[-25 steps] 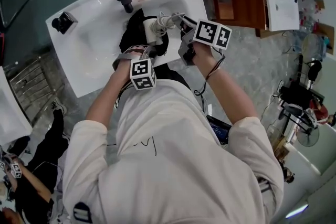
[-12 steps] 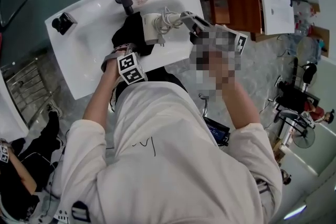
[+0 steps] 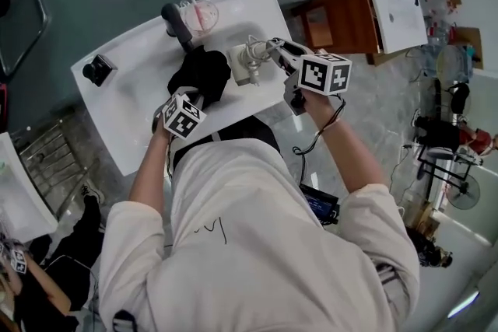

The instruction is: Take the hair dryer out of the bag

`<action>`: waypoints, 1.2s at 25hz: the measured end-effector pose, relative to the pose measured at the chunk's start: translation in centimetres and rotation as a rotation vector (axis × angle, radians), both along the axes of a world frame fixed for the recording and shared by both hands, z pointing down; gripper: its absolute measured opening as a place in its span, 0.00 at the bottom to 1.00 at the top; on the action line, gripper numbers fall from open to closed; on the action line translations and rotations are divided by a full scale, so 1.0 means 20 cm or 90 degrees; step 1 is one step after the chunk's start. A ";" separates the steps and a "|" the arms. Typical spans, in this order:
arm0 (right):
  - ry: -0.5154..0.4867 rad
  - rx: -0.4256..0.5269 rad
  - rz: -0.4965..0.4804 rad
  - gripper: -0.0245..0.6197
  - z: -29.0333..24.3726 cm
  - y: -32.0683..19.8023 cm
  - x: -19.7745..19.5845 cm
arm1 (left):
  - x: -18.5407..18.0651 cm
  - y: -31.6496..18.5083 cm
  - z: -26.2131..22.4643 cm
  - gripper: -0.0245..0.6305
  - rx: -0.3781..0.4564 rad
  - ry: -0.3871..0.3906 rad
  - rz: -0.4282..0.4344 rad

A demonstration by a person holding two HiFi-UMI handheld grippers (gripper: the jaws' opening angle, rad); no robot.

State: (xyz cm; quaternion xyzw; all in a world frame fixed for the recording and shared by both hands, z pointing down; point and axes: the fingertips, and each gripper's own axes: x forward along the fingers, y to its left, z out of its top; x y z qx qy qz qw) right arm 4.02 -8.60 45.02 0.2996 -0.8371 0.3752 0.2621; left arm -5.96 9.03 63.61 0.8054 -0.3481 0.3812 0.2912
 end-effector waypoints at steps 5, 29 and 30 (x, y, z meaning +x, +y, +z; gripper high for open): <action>-0.038 0.006 0.009 0.15 -0.09 -0.15 -0.02 | 0.00 -0.05 0.01 0.07 -0.014 0.000 -0.023; -0.176 0.024 0.100 0.15 -0.11 -0.85 -0.02 | -0.04 -0.20 -0.03 0.07 -0.060 -0.012 -0.180; -0.175 0.025 0.110 0.15 -0.08 -0.86 0.00 | -0.04 -0.19 -0.02 0.07 -0.064 -0.016 -0.176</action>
